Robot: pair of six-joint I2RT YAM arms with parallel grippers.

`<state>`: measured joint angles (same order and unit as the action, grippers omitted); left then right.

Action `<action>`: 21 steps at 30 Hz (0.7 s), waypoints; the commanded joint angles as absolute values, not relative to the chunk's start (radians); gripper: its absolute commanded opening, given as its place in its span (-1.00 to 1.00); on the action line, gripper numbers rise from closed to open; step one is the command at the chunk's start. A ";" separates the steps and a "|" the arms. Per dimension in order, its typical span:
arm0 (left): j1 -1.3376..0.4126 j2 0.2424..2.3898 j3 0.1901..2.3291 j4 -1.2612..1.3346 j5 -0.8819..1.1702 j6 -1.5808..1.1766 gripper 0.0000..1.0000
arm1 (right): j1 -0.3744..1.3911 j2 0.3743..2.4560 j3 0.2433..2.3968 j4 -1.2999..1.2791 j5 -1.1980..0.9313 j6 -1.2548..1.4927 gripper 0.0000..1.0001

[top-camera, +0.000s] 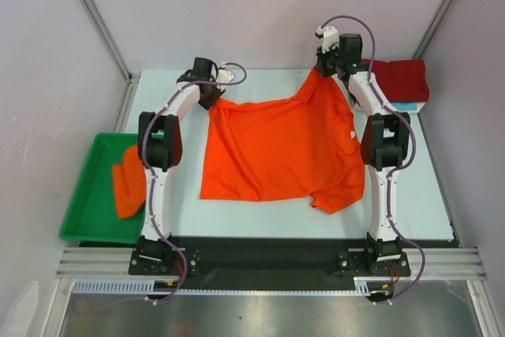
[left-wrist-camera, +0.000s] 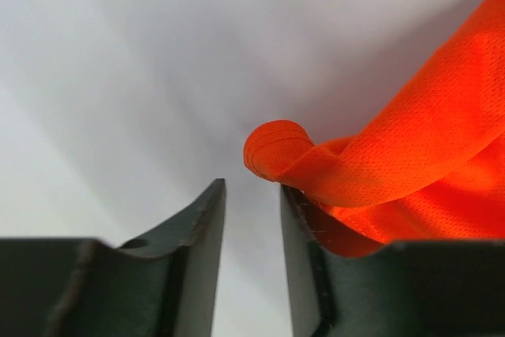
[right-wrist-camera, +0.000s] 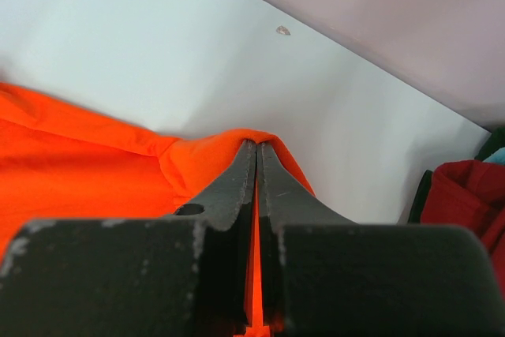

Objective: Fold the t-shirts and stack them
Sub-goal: Flatten the tshirt out

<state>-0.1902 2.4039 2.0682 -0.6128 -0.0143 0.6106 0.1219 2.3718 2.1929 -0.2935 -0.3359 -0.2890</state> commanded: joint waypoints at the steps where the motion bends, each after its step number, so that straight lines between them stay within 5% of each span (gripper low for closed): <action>1: -0.201 2.402 2.105 -0.589 0.026 0.615 -0.29 | 0.129 2.355 2.217 -0.252 -0.325 -0.301 -1.00; 7: -0.210 2.414 2.131 -0.583 0.043 0.598 -0.38 | 0.132 2.350 2.206 -0.252 -0.321 -0.305 -1.00; 10: -0.218 2.405 2.131 -0.578 0.051 0.595 -0.26 | 0.135 2.347 2.206 -0.250 -0.319 -0.305 -1.00; 12: -0.219 2.408 2.134 -0.578 0.057 0.595 -0.36 | 0.135 2.349 2.206 -0.250 -0.318 -0.307 -1.00; 16: -0.219 2.405 2.135 -0.578 0.067 0.592 -0.99 | 0.140 2.349 2.206 -0.249 -0.313 -0.308 -1.00; 21: -0.219 2.372 2.123 -0.568 0.046 0.580 -0.99 | 0.141 2.344 2.206 -0.250 -0.310 -0.313 -1.00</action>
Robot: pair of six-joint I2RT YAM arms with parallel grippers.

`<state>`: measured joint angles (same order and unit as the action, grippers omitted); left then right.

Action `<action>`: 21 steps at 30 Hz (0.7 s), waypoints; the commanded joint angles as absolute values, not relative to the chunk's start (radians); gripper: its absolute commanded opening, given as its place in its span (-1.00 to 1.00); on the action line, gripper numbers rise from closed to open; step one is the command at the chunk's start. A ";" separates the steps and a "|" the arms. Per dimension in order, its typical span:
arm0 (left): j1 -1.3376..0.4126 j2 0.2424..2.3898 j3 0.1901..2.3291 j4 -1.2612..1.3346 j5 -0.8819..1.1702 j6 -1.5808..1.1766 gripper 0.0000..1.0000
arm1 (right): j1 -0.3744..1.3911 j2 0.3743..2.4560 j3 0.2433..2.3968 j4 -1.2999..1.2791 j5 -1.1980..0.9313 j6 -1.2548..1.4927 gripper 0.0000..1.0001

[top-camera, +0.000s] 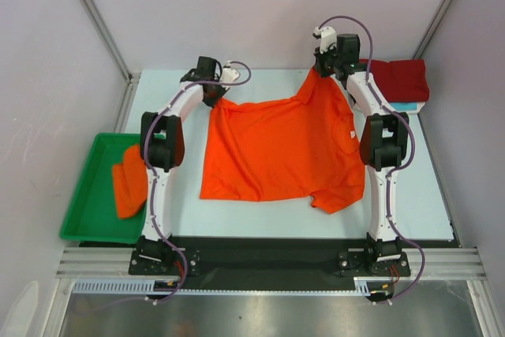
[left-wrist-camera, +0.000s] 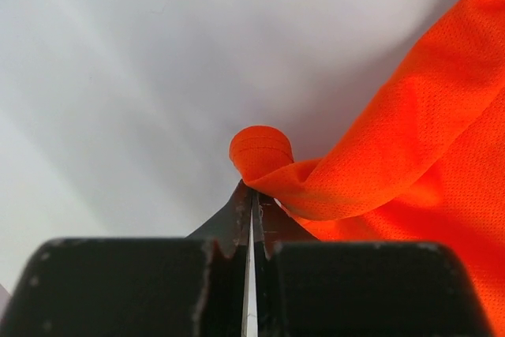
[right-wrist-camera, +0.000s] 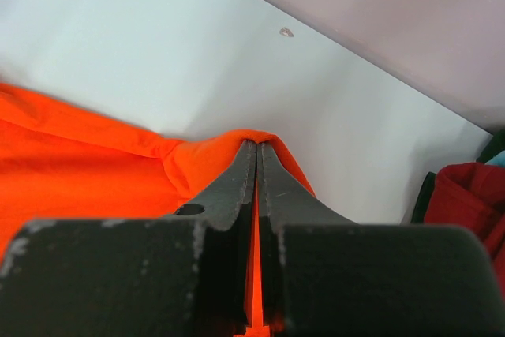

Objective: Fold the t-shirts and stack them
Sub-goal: Flatten the tshirt out

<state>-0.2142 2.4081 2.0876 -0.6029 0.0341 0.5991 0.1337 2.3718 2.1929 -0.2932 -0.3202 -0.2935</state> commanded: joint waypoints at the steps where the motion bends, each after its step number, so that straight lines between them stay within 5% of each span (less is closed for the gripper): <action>1: -0.218 2.344 2.109 -0.563 0.040 0.578 -0.99 | 0.141 2.338 2.204 -0.250 -0.307 -0.314 -1.00; 8: -0.216 2.240 1.979 -0.480 0.035 0.589 -0.95 | 0.140 2.325 2.203 -0.244 -0.302 -0.313 -1.00; 9: -0.218 2.255 1.986 -0.491 0.043 0.594 -0.77 | 0.138 2.327 2.203 -0.244 -0.301 -0.313 -1.00; 10: -0.219 2.264 1.991 -0.517 0.046 0.597 -0.38 | 0.138 2.329 2.203 -0.245 -0.301 -0.313 -1.00; 12: -0.222 2.287 1.999 -0.538 0.072 0.604 -0.24 | 0.140 2.329 2.201 -0.247 -0.301 -0.316 -1.00; 21: -0.227 2.368 2.046 -0.538 0.104 0.578 -0.09 | 0.143 2.315 2.183 -0.252 -0.279 -0.341 -1.00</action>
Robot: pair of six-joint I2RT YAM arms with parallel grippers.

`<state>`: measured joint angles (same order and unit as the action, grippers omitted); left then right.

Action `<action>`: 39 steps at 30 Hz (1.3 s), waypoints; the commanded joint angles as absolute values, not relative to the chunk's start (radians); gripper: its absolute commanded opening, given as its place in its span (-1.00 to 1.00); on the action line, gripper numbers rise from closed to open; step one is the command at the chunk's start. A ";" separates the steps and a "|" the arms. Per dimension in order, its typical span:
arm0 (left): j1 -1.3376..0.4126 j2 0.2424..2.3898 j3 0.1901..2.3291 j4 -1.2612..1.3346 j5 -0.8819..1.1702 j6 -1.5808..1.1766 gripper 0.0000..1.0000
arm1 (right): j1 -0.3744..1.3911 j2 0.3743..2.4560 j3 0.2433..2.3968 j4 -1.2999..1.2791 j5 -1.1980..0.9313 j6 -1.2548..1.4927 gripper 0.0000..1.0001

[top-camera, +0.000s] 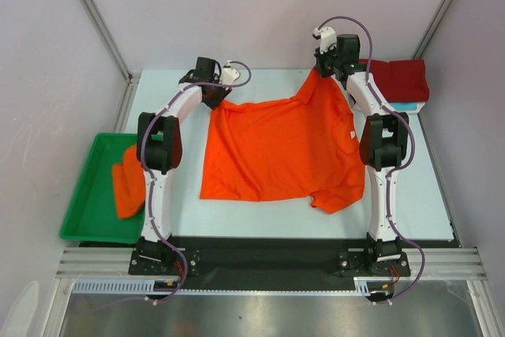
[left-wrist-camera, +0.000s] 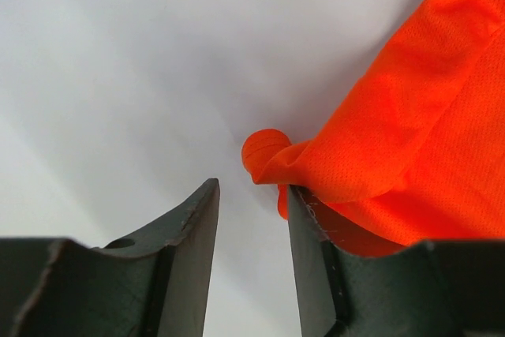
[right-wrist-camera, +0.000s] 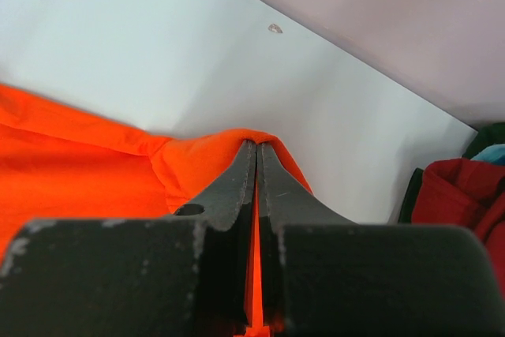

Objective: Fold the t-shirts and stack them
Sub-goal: Flatten the tshirt out

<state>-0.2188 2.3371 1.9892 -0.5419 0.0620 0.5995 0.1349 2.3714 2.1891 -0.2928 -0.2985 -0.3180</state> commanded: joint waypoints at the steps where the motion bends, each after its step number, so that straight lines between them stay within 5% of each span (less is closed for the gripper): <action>1: -0.224 2.376 2.060 -0.549 0.110 0.575 -0.08 | 0.147 2.313 2.181 -0.253 -0.278 -0.345 -1.00; 12: -0.218 2.471 2.134 -0.571 0.129 0.525 -0.39 | 0.167 2.306 2.168 -0.253 -0.258 -0.373 -1.00; 22: -0.216 2.506 2.137 -0.561 0.100 0.531 -0.43 | 0.179 2.315 2.172 -0.249 -0.252 -0.374 -1.00; 27: -0.216 2.494 2.129 -0.546 0.081 0.515 -0.99 | 0.179 2.312 2.169 -0.252 -0.245 -0.377 -1.00; 39: -0.262 2.131 1.979 -0.460 -0.038 0.433 -0.99 | 0.146 2.200 2.174 -0.252 -0.244 -0.333 -1.00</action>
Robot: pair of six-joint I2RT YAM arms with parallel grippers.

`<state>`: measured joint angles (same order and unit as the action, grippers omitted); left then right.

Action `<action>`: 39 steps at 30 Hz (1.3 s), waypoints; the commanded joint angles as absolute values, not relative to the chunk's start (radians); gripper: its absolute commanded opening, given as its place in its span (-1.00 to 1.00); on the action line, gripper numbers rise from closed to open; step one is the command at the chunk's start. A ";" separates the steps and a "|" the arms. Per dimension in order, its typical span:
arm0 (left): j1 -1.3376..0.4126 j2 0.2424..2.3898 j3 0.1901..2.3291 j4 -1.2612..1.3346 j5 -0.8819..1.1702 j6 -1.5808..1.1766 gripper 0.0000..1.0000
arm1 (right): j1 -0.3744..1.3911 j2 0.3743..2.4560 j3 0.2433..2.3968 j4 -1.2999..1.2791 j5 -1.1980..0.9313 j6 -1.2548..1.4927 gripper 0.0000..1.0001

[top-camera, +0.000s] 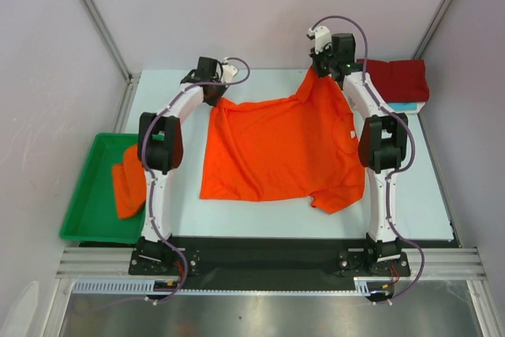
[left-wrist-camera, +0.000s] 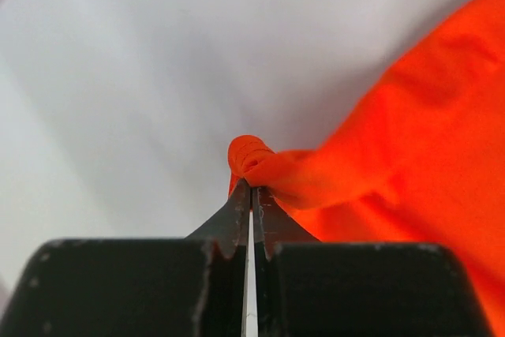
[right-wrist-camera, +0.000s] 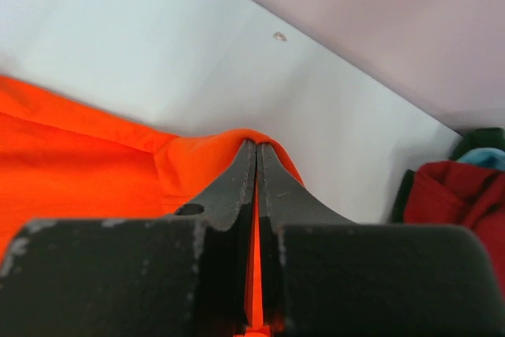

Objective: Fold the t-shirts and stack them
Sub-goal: Flatten the tshirt out

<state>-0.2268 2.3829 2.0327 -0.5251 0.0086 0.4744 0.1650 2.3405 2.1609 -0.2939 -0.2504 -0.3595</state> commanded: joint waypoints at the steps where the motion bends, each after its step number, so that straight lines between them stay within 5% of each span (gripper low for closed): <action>1: -0.268 2.094 1.952 -0.453 -0.049 0.434 -0.99 | 0.140 2.186 2.174 -0.256 -0.245 -0.330 -1.00; 14: -0.305 1.590 1.616 -0.448 -0.159 0.624 -0.99 | 0.086 1.806 2.019 -0.299 -0.265 -0.356 -1.00; 20: -0.305 1.435 1.565 -0.647 -0.121 0.660 -0.99 | 0.080 1.519 1.814 -0.350 -0.268 -0.342 -1.00; 30: -0.376 1.013 1.658 -0.848 -0.103 0.621 -0.99 | 0.092 1.063 1.836 -0.667 -0.272 -0.293 -1.00; 39: -0.319 0.925 1.877 -0.934 0.035 0.585 -0.99 | 0.032 0.980 2.114 -0.773 -0.276 -0.237 -1.00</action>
